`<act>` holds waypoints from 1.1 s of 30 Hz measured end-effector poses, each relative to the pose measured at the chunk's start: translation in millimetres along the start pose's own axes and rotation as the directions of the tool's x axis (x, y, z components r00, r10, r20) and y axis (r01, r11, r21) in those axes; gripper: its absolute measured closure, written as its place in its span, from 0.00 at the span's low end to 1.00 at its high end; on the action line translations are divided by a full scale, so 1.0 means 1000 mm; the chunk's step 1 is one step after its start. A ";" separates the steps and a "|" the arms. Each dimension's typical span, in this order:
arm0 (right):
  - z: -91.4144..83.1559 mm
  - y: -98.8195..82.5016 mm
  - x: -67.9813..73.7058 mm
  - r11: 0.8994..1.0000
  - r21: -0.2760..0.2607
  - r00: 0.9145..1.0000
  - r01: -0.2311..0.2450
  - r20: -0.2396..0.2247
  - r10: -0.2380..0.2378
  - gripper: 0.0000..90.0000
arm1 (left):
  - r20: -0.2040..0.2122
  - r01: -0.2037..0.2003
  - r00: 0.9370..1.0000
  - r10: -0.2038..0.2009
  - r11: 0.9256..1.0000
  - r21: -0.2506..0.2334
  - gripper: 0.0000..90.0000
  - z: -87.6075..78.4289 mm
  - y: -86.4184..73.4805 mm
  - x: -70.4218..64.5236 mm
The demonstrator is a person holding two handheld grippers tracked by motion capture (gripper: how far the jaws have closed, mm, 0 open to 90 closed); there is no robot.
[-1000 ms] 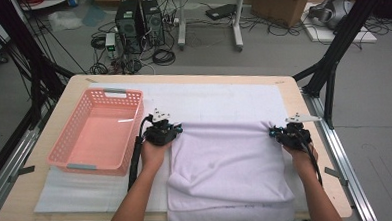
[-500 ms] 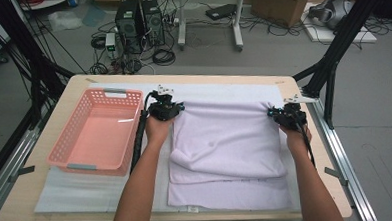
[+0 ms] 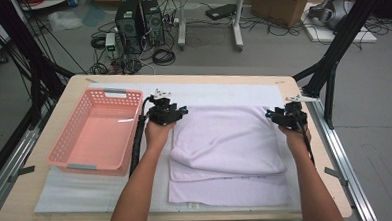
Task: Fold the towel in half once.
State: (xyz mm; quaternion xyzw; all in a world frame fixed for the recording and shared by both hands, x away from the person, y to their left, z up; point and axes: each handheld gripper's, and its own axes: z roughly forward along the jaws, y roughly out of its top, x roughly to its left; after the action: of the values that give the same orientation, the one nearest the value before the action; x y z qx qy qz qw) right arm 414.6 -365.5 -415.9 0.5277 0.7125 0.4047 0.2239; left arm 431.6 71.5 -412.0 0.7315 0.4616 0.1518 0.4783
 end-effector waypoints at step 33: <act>-0.140 -0.122 0.033 0.997 -0.023 0.993 0.067 -0.095 -0.069 0.71 | 0.075 -0.057 0.995 0.066 0.992 -0.111 0.52 -0.125 -0.121 -0.051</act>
State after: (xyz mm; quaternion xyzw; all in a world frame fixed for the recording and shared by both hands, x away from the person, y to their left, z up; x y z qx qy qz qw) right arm 228.8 -396.5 -431.3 0.4809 0.7360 0.4285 0.2086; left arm 257.3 113.3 -440.5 0.7235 0.4107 0.1625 0.5304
